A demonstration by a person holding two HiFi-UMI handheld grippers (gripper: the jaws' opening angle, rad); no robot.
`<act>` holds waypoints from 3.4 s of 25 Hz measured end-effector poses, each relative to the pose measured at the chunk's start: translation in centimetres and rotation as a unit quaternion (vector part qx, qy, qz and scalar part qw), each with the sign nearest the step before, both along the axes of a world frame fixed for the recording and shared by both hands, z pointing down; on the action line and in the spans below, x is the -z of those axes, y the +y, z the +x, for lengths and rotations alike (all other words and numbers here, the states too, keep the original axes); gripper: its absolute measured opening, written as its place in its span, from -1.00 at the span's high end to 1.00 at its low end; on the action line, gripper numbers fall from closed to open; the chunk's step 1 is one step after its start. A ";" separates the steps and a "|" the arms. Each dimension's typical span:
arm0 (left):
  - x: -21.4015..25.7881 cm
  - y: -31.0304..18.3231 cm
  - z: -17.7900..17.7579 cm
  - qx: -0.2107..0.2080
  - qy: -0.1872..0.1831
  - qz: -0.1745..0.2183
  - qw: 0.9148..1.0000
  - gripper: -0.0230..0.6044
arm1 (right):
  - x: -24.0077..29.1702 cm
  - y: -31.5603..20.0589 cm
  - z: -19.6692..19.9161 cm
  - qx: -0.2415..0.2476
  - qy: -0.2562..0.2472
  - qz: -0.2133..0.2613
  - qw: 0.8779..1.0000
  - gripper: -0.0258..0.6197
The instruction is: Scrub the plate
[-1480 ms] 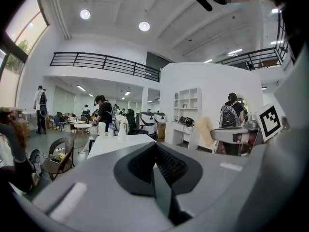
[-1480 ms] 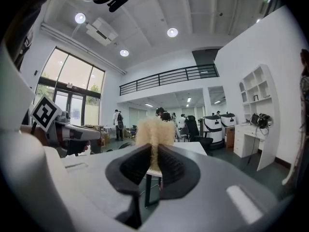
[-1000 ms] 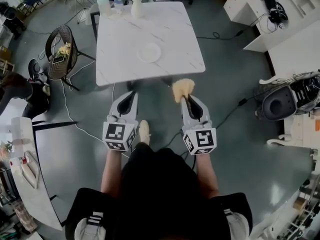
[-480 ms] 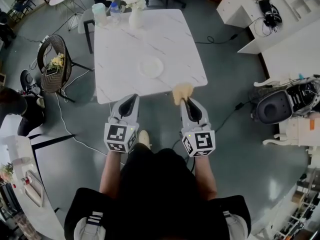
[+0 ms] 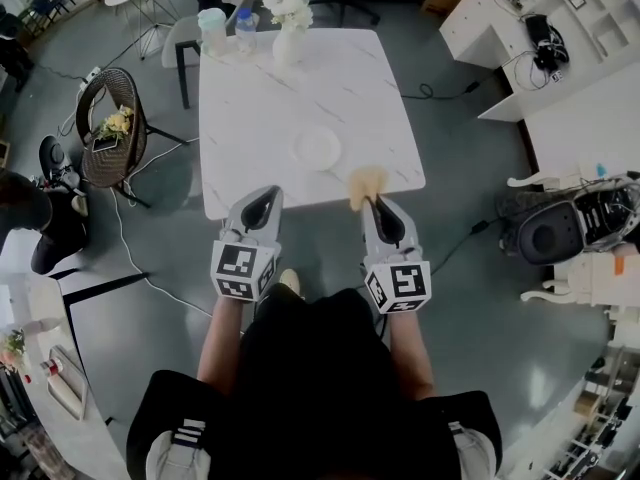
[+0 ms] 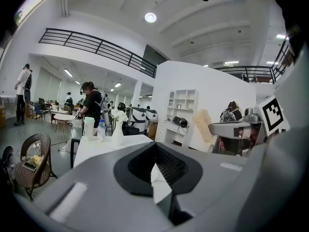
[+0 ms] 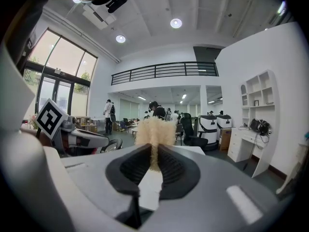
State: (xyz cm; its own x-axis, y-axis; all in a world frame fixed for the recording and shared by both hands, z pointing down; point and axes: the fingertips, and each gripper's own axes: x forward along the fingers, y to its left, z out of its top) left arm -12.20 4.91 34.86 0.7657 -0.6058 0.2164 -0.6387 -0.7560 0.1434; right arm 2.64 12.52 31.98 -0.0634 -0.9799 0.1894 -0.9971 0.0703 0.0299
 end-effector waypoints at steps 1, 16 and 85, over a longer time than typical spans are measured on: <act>0.0 -0.3 0.0 -0.001 -0.001 0.000 1.000 0.90 | 0.0 -0.3 0.0 0.000 -0.001 0.001 1.000 0.78; -1.9 -5.5 3.9 0.030 -0.021 -0.014 0.999 0.90 | -2.1 -7.8 3.3 0.045 -0.022 -0.005 0.999 0.78; -30.4 -16.6 11.3 0.134 -0.092 -0.355 0.921 0.37 | -24.8 -24.9 8.2 0.175 -0.066 -0.212 0.959 0.78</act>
State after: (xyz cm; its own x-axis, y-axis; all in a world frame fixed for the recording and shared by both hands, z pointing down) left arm -0.94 -11.67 65.25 0.5199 -0.4239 0.7416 -0.8517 -0.3243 0.4117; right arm 10.81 -12.36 56.83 -0.4258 -0.7311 0.5331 -0.9031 0.3797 -0.2006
